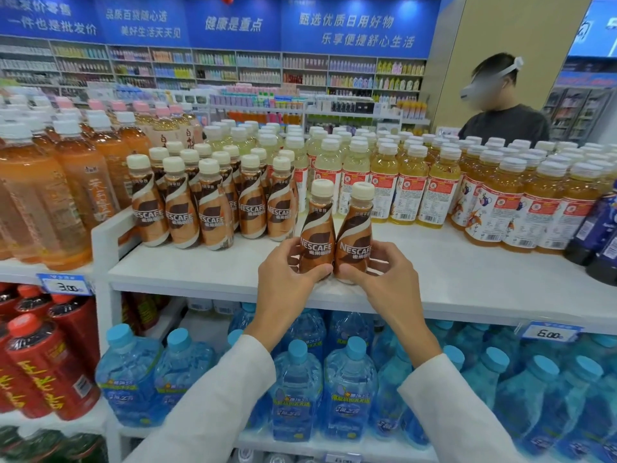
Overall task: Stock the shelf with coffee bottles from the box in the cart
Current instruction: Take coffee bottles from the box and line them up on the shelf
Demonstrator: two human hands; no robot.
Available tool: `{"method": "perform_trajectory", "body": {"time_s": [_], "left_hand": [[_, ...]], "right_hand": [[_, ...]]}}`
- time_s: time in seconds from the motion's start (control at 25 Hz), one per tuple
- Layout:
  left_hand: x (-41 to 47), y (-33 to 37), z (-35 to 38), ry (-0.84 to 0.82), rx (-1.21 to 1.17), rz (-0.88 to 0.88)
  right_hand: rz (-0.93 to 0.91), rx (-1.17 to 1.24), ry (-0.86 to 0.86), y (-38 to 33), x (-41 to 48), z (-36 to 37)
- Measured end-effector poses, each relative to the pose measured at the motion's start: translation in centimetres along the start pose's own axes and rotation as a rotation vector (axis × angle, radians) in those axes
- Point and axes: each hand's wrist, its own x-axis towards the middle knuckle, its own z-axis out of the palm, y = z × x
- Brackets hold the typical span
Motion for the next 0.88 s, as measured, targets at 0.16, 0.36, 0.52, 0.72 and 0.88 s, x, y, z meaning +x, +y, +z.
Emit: {"method": "perform_trajectory", "body": {"time_s": [0.16, 0.36, 0.52, 0.72, 0.88], "left_hand": [[0.5, -1.3, -2.7, 0.089, 0.007, -0.069], [2.7, -3.4, -5.9, 0.218, 0.134, -0.069], [4.2, -4.1, -6.6, 0.277, 0.235, -0.054], [4.7, -4.3, -6.0, 0.336, 0.194, -0.085], [5.4, -4.2, -6.0, 0.341, 0.235, -0.11]], "right_hand": [[-0.002, 0.019, -0.061, -1.2, 0.3, 3.6], [-0.042, 0.025, -0.089, -2.7, 1.5, 9.8], [-0.059, 0.019, -0.087, -2.9, 2.8, 12.6], [-0.068, 0.006, -0.077, -2.5, 3.5, 13.7], [-0.075, -0.021, -0.067, -2.3, 3.9, 14.0]]}}
